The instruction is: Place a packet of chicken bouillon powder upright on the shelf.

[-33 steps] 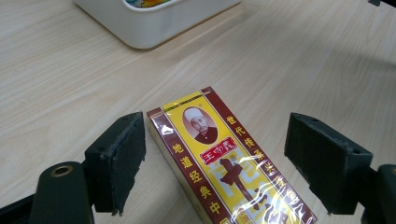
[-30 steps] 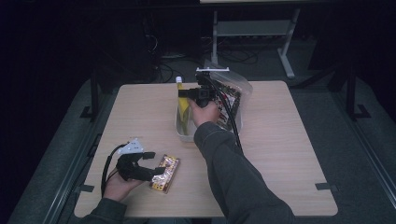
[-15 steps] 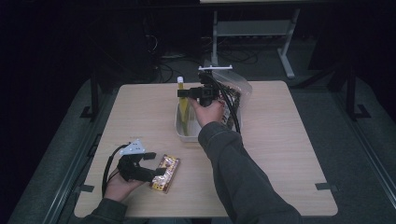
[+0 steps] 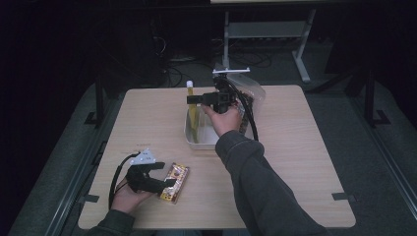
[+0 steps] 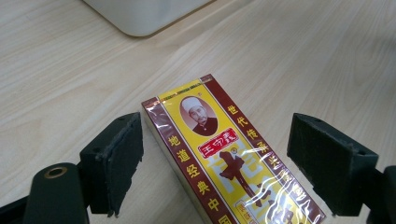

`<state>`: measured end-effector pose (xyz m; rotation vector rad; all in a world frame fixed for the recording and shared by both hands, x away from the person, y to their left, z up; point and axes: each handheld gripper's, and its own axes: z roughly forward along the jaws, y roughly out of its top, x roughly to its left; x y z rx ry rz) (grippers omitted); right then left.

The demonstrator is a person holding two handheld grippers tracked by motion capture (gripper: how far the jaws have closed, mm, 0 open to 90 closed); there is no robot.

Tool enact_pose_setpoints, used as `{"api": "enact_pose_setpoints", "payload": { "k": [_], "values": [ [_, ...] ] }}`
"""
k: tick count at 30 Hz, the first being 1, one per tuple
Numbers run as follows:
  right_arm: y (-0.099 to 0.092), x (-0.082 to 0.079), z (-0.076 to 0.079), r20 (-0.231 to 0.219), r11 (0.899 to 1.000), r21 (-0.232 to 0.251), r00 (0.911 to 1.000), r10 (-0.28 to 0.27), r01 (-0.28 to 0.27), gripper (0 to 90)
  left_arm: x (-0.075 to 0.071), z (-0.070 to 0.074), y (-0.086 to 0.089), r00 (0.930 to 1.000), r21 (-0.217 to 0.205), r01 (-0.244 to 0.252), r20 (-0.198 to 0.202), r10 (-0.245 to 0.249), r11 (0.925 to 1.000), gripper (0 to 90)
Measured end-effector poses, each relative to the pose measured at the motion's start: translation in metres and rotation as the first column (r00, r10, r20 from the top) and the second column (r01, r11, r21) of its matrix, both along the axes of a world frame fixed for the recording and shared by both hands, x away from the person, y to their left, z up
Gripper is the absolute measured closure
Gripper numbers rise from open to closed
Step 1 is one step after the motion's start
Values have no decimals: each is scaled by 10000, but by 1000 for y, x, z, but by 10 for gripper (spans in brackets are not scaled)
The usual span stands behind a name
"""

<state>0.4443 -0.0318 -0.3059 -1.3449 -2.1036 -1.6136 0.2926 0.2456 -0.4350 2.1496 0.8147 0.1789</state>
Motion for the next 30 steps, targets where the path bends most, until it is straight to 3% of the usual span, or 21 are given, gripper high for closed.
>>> {"api": "enact_pose_setpoints", "payload": {
  "k": [23,30],
  "values": [
    [-27,-23,-3,-55,9977,331,9983,588,-585,471,-9,-7,-6,9997,389,-260,32,259,9989,164],
    [-34,-28,-9,-76,9978,176,9979,645,-644,452,-10,-6,-5,9993,336,-372,96,369,9987,163]
  ]
}}
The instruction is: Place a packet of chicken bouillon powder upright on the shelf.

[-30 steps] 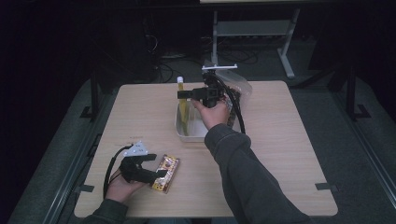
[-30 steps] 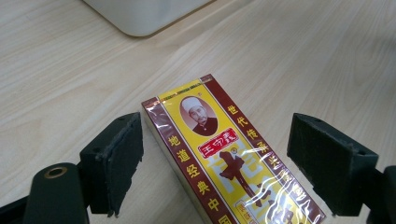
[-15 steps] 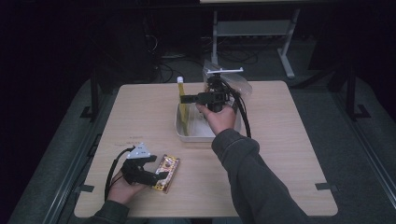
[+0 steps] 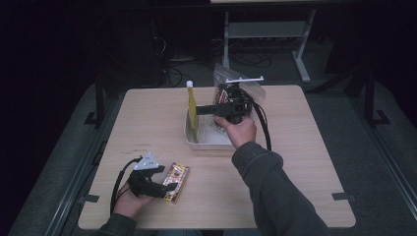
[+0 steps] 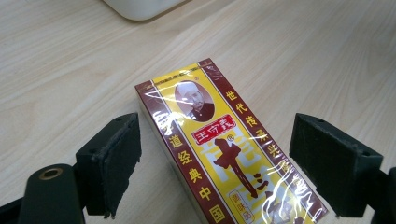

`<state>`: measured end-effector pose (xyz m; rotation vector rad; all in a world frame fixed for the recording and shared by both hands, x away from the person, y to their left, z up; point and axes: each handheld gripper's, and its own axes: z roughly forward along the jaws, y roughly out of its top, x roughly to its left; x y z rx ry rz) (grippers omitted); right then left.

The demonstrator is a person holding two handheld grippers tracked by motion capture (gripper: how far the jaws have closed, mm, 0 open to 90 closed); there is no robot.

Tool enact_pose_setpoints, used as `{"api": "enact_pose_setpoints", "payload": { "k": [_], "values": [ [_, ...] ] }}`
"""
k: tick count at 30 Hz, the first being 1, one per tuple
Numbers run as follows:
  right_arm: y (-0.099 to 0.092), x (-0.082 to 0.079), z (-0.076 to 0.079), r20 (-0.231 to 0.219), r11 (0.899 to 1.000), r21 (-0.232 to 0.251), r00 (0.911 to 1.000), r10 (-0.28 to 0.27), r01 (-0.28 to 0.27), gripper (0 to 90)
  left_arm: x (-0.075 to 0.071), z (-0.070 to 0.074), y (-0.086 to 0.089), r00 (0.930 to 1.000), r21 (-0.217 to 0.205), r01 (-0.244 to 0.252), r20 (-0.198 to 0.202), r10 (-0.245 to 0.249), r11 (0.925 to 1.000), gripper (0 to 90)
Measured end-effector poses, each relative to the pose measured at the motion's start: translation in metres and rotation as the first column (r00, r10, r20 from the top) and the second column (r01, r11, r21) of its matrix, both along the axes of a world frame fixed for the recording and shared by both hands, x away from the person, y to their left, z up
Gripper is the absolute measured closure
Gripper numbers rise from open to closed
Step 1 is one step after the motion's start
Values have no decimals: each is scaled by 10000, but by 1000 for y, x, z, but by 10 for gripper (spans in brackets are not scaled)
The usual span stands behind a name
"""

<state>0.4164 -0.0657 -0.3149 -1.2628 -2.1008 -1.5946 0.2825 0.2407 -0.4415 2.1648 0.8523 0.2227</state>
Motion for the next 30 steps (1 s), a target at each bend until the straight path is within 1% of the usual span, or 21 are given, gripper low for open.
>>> {"api": "enact_pose_setpoints", "payload": {
  "k": [10,12,17,19,24,30],
  "values": [
    [-6,-9,-10,-22,9995,-267,9998,176,-176,430,-2,-1,1,10000,-7,-34,42,34,10000,163],
    [-7,-11,-10,-44,9995,-235,9998,188,-189,423,-2,-1,1,10000,-23,-33,40,33,10000,162],
    [-11,-18,-13,48,9985,-442,9995,316,-314,406,-3,-1,0,10000,-22,-32,18,32,10000,162],
    [-13,-20,-15,-23,9984,-426,9994,359,-359,404,-3,-1,-1,10000,-54,-44,9,44,10000,162],
    [-18,-24,-19,-15,9976,-542,9991,419,-420,395,-6,-2,-3,10000,-23,-36,14,36,10000,161],
    [-21,-32,-25,-86,9956,-690,9979,636,-641,389,-9,0,-2,9999,-104,-109,94,110,9999,161]
  ]
}}
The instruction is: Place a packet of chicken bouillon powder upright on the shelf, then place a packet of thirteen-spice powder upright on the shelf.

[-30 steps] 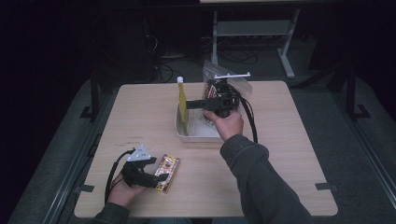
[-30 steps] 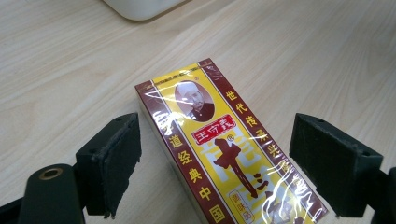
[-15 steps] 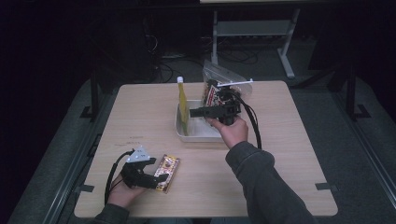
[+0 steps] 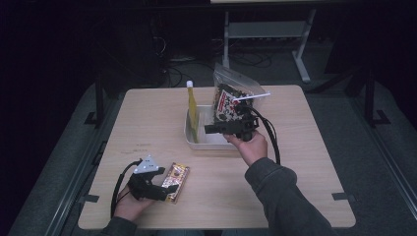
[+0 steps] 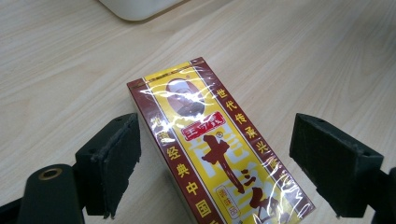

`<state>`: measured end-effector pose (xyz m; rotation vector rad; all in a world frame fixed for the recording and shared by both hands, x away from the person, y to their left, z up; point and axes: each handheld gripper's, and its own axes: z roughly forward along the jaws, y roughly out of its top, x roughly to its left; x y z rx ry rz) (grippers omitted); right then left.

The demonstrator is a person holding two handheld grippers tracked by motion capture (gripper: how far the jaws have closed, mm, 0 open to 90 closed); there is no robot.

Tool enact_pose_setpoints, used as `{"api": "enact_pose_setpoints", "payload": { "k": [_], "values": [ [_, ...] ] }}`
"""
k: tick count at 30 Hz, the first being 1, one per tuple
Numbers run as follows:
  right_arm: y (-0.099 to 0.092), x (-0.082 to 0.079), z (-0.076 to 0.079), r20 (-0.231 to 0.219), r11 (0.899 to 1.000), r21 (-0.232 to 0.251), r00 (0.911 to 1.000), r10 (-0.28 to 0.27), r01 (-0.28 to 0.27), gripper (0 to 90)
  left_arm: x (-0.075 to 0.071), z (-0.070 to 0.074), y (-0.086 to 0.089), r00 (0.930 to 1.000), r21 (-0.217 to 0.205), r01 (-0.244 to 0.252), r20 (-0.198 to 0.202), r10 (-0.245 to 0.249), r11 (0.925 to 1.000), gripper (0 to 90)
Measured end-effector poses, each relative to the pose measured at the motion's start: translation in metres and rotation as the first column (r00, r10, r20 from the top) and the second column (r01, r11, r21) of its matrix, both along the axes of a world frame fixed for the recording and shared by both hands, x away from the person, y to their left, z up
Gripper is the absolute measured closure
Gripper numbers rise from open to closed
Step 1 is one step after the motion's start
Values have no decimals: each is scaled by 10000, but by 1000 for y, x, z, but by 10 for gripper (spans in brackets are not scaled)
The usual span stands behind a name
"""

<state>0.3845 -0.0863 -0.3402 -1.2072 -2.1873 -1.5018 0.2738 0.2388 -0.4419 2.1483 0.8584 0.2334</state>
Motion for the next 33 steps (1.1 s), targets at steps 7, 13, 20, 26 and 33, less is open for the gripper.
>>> {"api": "enact_pose_setpoints", "payload": {
  "k": [7,13,20,26,33],
  "values": [
    [-5,-12,-12,-161,9996,-139,9996,236,-238,383,0,-1,-1,10000,56,8,-47,-8,10000,161],
    [-14,-16,-22,-322,9996,-217,9994,145,-152,379,1,-2,-3,9999,165,37,-120,-35,9999,158],
    [-21,-20,-30,-471,9997,-222,9989,81,-92,375,2,-5,-4,9997,360,-53,-248,62,9993,156],
    [-23,-23,-35,-447,9993,-336,9989,130,-145,370,3,-9,-8,9992,549,-153,-363,173,9984,155],
    [-21,-25,-38,-499,9983,-530,9985,235,-262,369,5,-12,-10,9985,501,-205,-503,230,9985,152]
  ]
}}
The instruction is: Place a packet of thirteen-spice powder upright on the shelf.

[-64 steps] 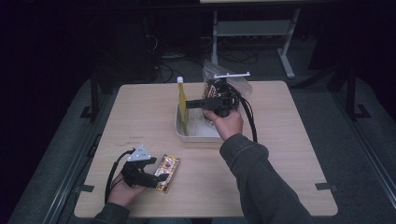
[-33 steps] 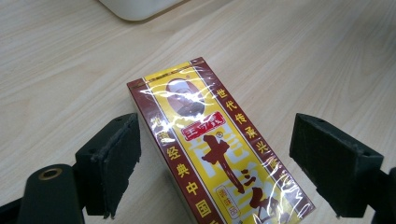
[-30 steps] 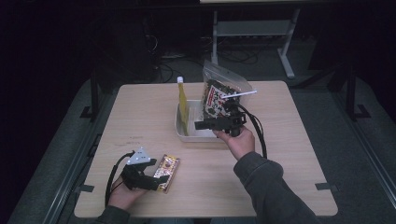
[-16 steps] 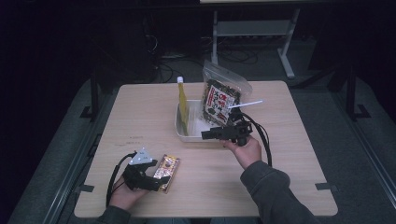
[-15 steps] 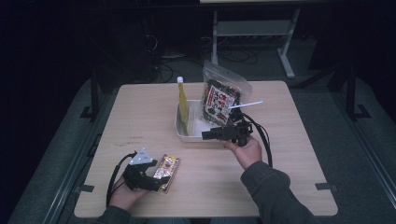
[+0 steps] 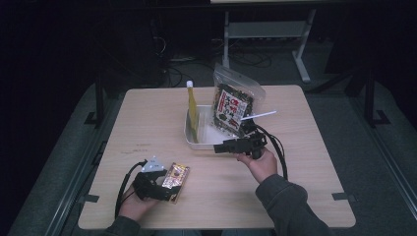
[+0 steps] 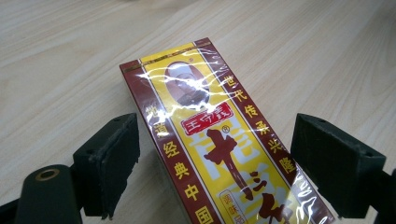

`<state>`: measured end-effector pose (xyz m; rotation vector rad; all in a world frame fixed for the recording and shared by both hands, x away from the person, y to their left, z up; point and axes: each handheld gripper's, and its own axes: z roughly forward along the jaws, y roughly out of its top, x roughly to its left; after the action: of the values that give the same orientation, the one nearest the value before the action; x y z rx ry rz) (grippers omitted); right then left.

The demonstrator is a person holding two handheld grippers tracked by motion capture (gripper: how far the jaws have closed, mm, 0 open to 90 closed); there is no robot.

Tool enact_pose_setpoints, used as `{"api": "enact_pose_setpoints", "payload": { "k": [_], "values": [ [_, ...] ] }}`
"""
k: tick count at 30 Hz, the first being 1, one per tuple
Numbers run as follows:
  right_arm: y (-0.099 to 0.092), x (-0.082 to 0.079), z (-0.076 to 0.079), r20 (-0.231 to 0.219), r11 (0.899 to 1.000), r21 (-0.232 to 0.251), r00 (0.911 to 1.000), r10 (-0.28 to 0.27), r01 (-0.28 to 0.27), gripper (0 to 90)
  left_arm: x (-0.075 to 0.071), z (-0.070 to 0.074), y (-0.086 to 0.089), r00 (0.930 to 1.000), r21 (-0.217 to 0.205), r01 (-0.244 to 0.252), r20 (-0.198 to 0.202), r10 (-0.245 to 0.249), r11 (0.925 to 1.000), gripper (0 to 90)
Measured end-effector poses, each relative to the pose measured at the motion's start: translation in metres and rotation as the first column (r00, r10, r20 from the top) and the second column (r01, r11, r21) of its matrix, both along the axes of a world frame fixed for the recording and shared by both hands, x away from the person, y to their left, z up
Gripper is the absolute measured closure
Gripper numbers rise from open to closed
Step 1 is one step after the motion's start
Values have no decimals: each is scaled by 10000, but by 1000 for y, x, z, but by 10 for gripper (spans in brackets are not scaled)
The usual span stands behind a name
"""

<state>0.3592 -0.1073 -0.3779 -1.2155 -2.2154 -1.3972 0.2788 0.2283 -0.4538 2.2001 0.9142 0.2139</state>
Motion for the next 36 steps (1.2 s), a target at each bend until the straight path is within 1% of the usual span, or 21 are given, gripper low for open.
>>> {"api": "enact_pose_setpoints", "payload": {
  "k": [2,3,7,12,14,16,18,21,25,27,29,31,36],
  "values": [
    [0,-1,0,41,10000,-43,10000,26,-26,367,0,-1,-1,10000,79,-14,-53,14,10000,147],
    [0,-1,0,61,10000,-52,10000,28,-28,367,0,-2,-3,10000,199,15,-21,-15,9998,147],
    [1,-3,-6,-46,9999,-127,10000,77,-77,364,-1,-3,-7,10000,476,13,18,-14,9989,144],
    [4,-3,-12,-130,9996,-221,9998,157,-160,362,-1,-2,-9,10000,575,20,63,-23,9983,149],
    [6,-4,-13,-172,9991,-334,9995,257,-263,360,-1,-2,-10,10000,656,26,52,-30,9978,153],
    [8,-5,-15,-168,9987,-383,9993,319,-325,360,-1,-2,-12,10000,750,53,64,-58,9972,173],
    [11,-6,-17,-201,9983,-407,9990,397,-405,360,-1,-3,-13,9999,796,131,-79,-125,9967,215],
    [14,-7,-21,-225,9971,-543,9984,517,-529,360,-2,-4,-17,9994,1069,318,-147,-304,9938,278],
    [15,-9,-23,-276,9958,-640,9976,634,-651,360,-1,-3,-17,9992,1113,379,-187,-361,9931,308],
    [15,-9,-22,-238,9959,-641,9977,630,-644,363,-1,-2,-18,9990,1216,433,-174,-415,9916,313],
    [14,-9,-22,-266,9958,-604,9974,666,-681,363,-2,-1,-19,9989,1303,470,-125,-458,9904,317],
    [14,-9,-22,-261,9952,-678,9973,687,-703,362,-3,1,-18,9986,1310,519,27,-527,9900,320],
    [14,-10,-23,-344,9935,-771,9961,808,-833,360,-6,9,-19,9976,952,463,471,-510,9944,322]
  ]
}}
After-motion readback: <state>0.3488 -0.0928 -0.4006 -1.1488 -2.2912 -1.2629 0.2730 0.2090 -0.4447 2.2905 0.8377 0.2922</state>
